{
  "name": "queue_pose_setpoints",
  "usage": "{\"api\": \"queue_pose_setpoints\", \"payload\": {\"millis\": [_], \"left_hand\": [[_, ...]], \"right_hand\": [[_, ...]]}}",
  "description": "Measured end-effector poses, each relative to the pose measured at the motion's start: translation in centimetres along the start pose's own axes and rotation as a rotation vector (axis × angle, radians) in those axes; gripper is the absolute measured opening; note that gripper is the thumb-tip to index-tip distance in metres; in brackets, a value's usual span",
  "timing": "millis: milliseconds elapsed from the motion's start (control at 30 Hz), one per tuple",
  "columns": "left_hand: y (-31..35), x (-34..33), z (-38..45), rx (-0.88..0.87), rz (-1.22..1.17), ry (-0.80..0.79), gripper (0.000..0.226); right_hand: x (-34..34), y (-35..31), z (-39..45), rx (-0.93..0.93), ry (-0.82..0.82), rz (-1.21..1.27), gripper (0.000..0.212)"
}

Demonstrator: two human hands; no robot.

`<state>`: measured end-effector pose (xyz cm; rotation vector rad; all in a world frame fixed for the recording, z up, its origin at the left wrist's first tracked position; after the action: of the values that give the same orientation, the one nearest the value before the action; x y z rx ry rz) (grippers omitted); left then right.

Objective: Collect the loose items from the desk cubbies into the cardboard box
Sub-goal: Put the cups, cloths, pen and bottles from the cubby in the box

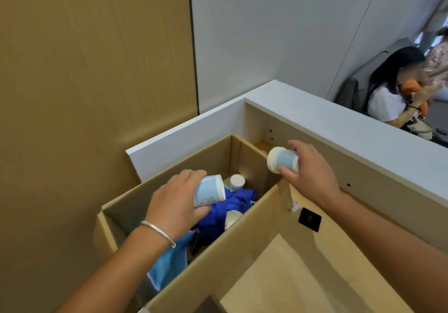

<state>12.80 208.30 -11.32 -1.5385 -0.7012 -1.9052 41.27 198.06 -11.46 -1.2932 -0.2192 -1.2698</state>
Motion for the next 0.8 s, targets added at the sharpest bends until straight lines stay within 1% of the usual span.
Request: {"api": "queue_pose_setpoints", "payload": {"millis": [100,200,267,400,567,700,800], "left_hand": [[-2.8,-1.5,-0.9,0.042,0.015,-0.045,0.070],[-4.5,-3.1,-1.3,0.056,-0.006,-0.159,0.087],[-4.9,-3.5,-1.8,0.055,-0.014,-0.195,0.093],[-4.0,-3.0,-2.9,0.018,-0.066,-0.112,0.084],[0.9,-0.7,-4.8,-0.090,-0.190,-0.027,0.069],[5.2,0.0,-5.3,-0.186,-0.267,-0.029,0.064],[7.2,-0.3,-5.2,-0.223,-0.255,-0.029,0.064]], "right_hand": [[-2.1,-3.1,0.6,0.066,-0.035,0.027,0.066],[-4.4,-5.2,0.3,0.070,-0.132,0.090,0.072],[-5.2,-5.4,-0.8,0.058,-0.175,0.087,0.076],[-3.4,-3.2,-4.6,0.047,-0.102,0.079,0.068],[1.2,1.4,-8.1,-0.051,-0.056,0.044,0.060],[4.0,4.9,-10.0,-0.128,-0.035,0.003,0.059],[4.6,6.8,-11.5,-0.167,-0.064,-0.019,0.061]]}}
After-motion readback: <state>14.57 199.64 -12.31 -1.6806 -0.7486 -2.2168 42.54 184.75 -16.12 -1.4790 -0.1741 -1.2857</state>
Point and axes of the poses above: each hand's wrist, its own z-axis towards the middle knuckle, its own x-axis out of the back of the hand, y = z × x, the point moved 5 cm from there along z, towards the middle knuckle, and after that the axes turned 14 degrees about z, right-handed, at the moved point
